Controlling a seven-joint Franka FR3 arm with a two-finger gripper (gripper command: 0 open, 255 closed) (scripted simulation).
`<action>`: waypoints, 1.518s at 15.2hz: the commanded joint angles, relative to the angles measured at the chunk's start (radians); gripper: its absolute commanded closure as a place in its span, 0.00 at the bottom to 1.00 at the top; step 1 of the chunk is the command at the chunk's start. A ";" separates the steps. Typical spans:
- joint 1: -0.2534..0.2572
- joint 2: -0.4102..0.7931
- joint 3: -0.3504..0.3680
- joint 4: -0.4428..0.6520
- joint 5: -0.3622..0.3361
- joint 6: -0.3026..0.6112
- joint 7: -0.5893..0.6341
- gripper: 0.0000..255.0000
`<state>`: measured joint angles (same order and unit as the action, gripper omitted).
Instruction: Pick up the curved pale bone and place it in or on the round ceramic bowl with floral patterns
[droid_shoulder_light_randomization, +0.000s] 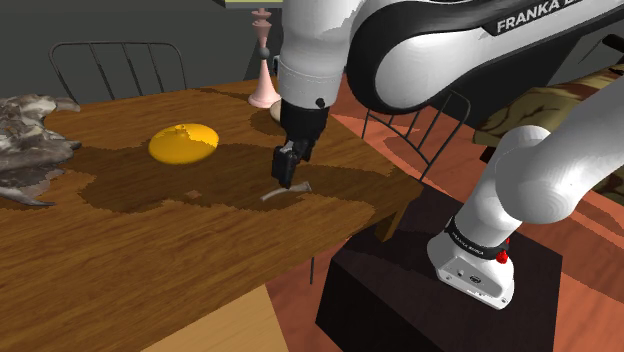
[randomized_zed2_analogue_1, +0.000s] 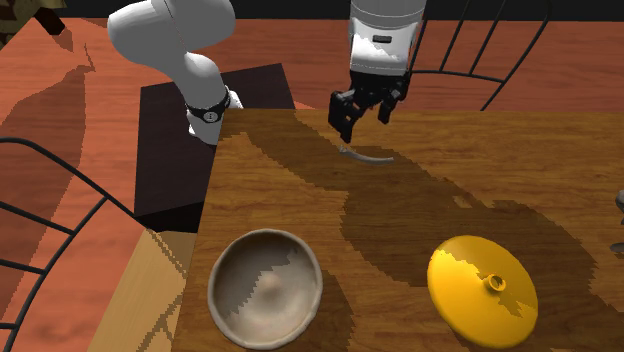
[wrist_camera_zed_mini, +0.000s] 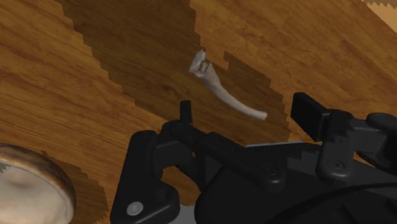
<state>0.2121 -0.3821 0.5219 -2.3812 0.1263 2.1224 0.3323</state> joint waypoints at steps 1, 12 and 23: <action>-0.004 -0.005 -0.021 -0.025 0.002 -0.044 -0.031 0.00; -0.013 0.042 -0.011 -0.104 -0.008 0.048 -0.032 0.00; -0.013 0.042 -0.011 -0.104 -0.008 0.048 -0.032 1.00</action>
<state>0.1990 -0.3405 0.5104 -2.4851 0.1182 2.1702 0.3002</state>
